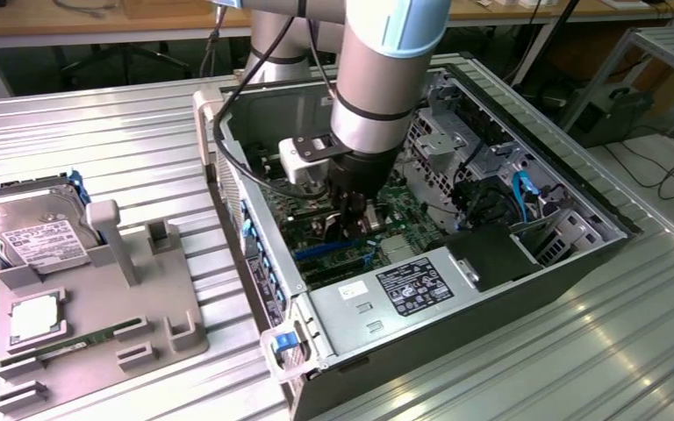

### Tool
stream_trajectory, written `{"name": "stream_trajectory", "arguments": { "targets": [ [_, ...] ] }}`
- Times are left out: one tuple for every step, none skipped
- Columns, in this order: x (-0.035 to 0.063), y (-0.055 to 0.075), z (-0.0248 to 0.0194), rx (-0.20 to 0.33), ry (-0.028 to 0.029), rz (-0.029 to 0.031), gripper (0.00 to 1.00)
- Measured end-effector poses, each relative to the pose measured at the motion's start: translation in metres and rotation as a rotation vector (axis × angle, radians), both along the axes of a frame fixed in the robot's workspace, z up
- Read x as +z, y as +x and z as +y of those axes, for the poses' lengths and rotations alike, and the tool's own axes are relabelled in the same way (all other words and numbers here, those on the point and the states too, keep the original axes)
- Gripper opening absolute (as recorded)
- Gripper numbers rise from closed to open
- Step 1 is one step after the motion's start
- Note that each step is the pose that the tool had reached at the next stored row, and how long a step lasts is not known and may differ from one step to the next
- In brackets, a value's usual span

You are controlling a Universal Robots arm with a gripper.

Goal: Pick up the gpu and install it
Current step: 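Insert the gpu into the slot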

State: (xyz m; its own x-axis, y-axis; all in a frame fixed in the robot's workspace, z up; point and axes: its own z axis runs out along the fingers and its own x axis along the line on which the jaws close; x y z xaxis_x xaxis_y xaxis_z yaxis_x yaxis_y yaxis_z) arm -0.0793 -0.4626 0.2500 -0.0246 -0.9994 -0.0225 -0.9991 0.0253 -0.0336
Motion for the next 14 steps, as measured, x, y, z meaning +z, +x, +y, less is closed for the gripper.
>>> {"name": "stream_trajectory", "arguments": {
  "targets": [
    [-0.0001,-0.0004,0.0000,0.000,0.0007,0.0003,0.28],
    [-0.0002,-0.0007,0.0000,0.000,0.0015,0.0009,0.28],
    [-0.0006,-0.0010,0.0000,0.000,0.0020,0.0016,0.28],
    [-0.0009,-0.0011,0.0000,0.000,0.0019,0.0022,0.28],
    [-0.0007,-0.0015,-0.0001,0.000,0.0026,0.0033,0.28],
    [-0.0009,-0.0021,-0.0001,0.000,0.0042,0.0035,0.28],
    [-0.0012,-0.0024,0.0000,0.000,0.0049,0.0036,0.28],
    [-0.0014,-0.0028,0.0000,0.000,0.0056,0.0038,0.28],
    [-0.0017,-0.0033,0.0000,0.000,0.0064,0.0040,0.28],
    [-0.0021,-0.0035,0.0000,0.000,0.0064,0.0044,0.28],
    [-0.0026,-0.0038,0.0000,0.000,0.0065,0.0049,0.28],
    [-0.0032,-0.0039,0.0000,0.000,0.0067,0.0056,0.28],
    [-0.0037,-0.0040,0.0000,0.000,0.0066,0.0062,0.28],
    [-0.0042,-0.0041,0.0000,0.000,0.0067,0.0067,0.28]
  ]
}}
